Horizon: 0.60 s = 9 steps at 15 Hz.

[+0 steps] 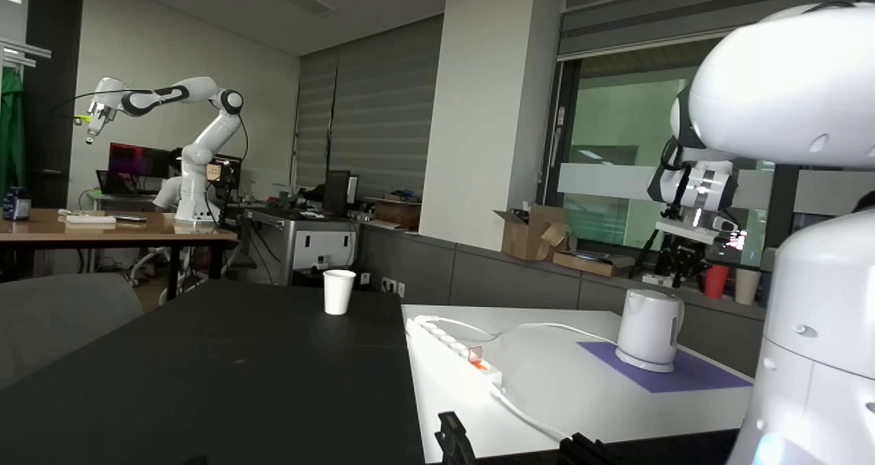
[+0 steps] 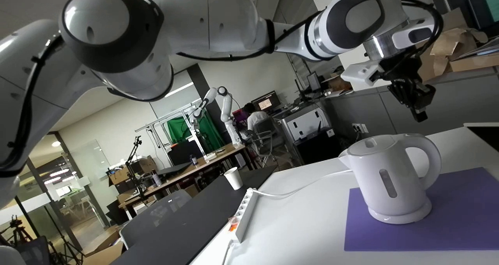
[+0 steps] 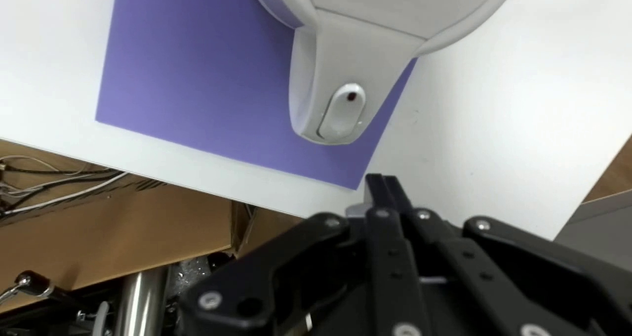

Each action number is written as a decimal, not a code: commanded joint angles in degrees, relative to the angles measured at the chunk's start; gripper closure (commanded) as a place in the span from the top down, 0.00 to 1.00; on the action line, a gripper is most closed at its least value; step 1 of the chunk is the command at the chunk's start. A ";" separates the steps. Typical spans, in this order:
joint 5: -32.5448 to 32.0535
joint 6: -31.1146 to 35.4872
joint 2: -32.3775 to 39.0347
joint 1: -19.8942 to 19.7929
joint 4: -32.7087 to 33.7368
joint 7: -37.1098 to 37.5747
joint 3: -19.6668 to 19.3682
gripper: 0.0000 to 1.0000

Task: Turn on the kettle

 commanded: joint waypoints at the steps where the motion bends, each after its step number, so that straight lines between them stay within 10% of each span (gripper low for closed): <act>1: -3.50 -4.68 3.05 0.85 6.12 4.22 -2.18 0.00; 9: -6.77 -12.12 5.03 0.56 11.09 4.67 -2.77 0.00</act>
